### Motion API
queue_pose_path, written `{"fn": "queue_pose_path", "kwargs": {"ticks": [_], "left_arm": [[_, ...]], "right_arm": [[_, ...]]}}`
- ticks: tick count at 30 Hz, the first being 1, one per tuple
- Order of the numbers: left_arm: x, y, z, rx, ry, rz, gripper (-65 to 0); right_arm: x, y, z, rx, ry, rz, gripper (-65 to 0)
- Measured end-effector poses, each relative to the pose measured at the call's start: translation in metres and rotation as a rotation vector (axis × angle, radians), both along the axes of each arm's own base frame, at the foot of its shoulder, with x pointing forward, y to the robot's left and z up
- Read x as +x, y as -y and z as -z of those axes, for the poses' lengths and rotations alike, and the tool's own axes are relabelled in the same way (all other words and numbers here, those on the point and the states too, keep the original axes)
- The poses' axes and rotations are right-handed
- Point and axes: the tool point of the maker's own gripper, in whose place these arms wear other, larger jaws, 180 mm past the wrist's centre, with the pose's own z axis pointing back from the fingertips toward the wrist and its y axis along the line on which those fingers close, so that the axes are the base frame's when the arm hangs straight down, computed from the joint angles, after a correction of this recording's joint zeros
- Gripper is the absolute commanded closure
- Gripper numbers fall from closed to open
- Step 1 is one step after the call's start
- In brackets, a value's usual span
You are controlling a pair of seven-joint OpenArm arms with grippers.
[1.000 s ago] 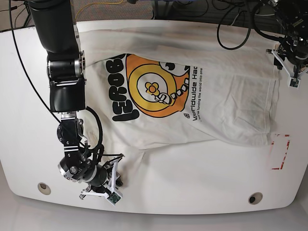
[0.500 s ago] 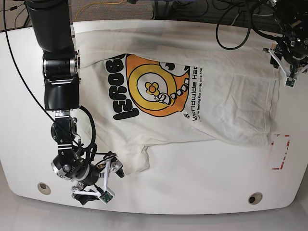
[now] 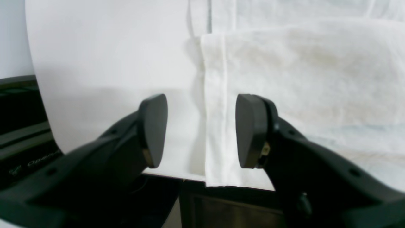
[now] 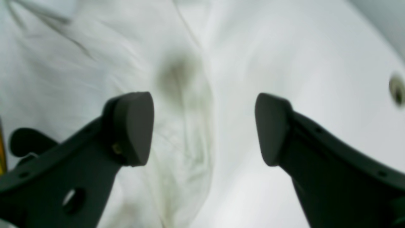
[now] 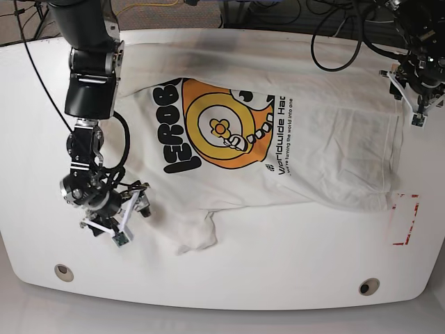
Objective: Layout the t-shirt on the table in an organized manner, then fold the t-shirt properly
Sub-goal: 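Drag the pinched sleeve with the right gripper toward the collar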
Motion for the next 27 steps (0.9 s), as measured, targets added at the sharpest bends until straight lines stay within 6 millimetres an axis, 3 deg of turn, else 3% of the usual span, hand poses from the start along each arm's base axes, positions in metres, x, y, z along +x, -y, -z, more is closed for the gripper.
{"fn": "queue_pose_path", "kwargs": {"ticks": [15, 22, 27], "left_arm": [[0.006, 0.010, 0.002, -0.012, 0.001, 0.035, -30.7], [0.006, 0.011, 0.003, -0.015, 0.001, 0.039, -30.7], [0.006, 0.011, 0.003, -0.014, -0.001, 0.039, -30.7]], "right_arm": [[-0.027, 0.021, 0.031, 0.117, -0.014, 0.108, -40.9], [-0.042, 0.034, 0.061, 0.199, -0.047, 0.179, -40.9], [-0.049, 0.031, 0.081, 0.259, -0.059, 0.198, -40.9]]}}
